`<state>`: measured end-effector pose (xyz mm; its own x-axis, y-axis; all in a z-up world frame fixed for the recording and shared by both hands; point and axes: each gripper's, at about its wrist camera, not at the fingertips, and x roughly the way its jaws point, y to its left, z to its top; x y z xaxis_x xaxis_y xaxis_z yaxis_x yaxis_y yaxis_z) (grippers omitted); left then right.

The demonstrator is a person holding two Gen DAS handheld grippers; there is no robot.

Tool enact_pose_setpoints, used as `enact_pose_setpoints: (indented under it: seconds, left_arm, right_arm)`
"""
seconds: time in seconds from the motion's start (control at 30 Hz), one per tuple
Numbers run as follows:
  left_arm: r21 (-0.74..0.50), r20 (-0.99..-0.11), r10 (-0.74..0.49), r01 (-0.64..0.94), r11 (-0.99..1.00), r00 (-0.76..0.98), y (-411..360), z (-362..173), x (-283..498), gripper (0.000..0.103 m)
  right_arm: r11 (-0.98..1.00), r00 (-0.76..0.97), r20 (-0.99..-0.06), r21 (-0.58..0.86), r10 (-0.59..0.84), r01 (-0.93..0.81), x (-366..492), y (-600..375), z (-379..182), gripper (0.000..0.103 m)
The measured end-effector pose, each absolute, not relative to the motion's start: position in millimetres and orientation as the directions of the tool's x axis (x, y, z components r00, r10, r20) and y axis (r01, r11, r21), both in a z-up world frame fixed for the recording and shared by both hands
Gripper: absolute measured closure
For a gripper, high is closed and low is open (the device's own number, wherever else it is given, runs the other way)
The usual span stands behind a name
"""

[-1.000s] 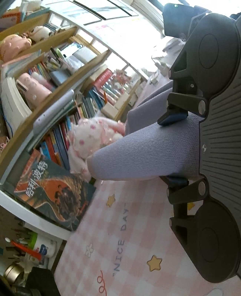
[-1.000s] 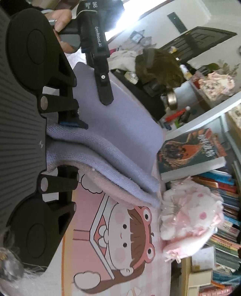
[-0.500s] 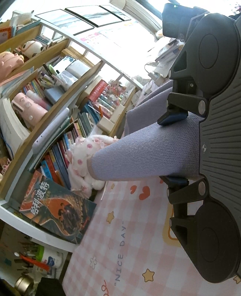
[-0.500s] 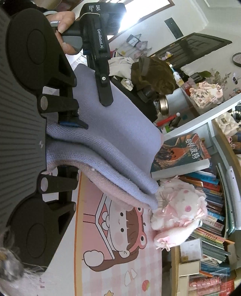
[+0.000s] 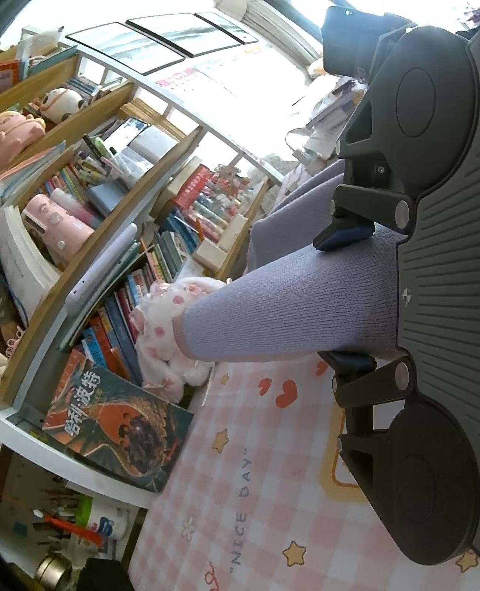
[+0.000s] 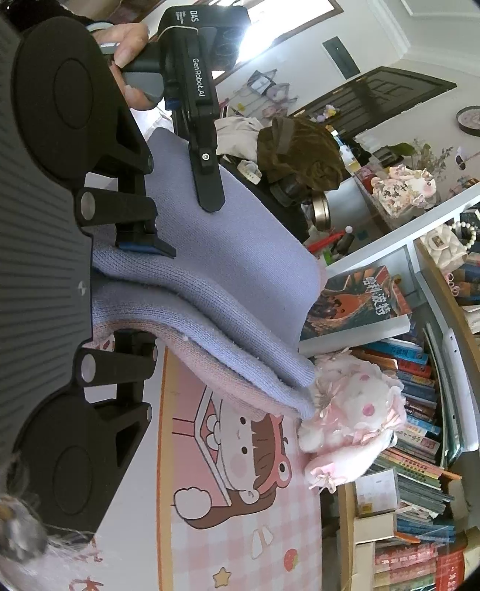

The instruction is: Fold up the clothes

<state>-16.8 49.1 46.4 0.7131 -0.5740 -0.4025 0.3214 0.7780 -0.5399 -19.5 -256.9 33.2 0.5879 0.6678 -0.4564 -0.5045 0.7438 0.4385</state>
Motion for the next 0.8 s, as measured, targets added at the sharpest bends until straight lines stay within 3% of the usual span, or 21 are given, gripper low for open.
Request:
enact_pose_setpoints:
  seconds: [0.8]
  left_arm:
    - [-0.582, -0.398, -0.576, 0.289, 0.760, 0.714, 98, 26, 26, 0.049]
  right_arm:
    - [0.772, 0.569, -0.524, 0.381, 0.634, -0.509, 24, -200, 38, 0.072]
